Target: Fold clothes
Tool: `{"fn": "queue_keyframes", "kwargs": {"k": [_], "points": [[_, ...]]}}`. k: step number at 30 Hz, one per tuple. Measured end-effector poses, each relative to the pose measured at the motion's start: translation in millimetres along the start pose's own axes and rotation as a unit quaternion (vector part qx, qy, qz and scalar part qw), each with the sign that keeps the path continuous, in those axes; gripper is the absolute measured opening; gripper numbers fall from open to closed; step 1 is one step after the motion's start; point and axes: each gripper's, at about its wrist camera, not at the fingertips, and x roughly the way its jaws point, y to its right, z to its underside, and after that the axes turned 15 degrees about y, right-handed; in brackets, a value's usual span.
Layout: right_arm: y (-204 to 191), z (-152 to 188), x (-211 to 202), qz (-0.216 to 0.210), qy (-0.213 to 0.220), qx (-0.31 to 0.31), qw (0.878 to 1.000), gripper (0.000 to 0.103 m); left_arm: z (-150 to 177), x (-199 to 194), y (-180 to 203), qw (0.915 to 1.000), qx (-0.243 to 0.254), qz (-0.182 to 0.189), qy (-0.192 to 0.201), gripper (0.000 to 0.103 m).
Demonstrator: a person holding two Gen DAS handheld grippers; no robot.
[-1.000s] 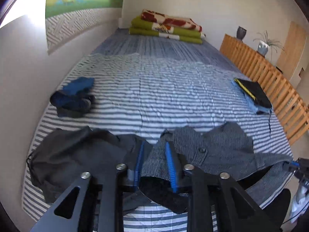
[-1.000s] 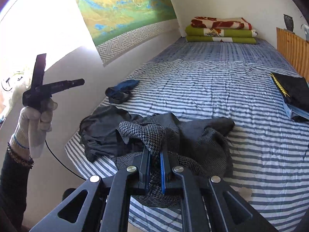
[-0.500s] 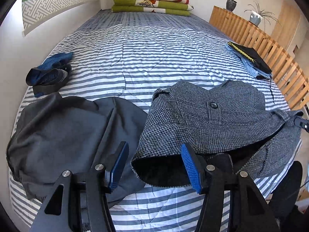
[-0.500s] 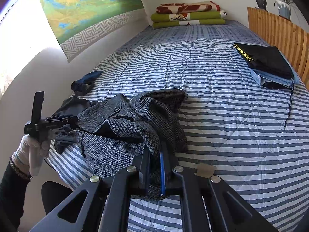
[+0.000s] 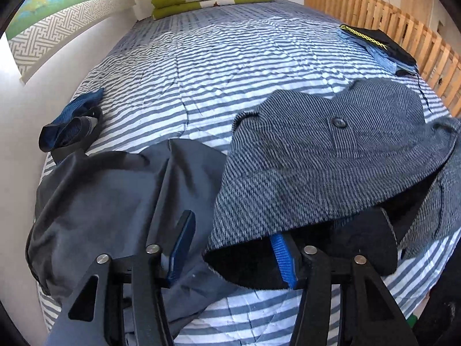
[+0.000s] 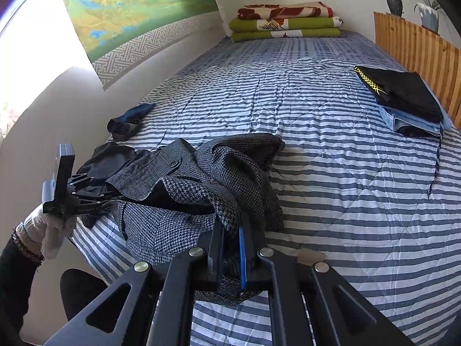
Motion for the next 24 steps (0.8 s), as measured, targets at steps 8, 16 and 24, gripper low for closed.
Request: {"fn": "queue_keyframes", "kwargs": {"k": [8,16,24], "points": [[-11,2,-3,-0.005,-0.007,-0.006,1.000,0.007,-46,1,-38,0.9723,-0.219,0.041,0.071,0.004],[-71,-40,-48,-0.066,0.044,-0.043,0.996,0.007,-127,-139,-105,0.9330,-0.292,0.061,0.201,0.003],[-141,-83,-115,-0.172,0.132,-0.062,0.974,0.007,-210,-280,-129,0.9228,-0.240,-0.011,0.301,0.003]]}}
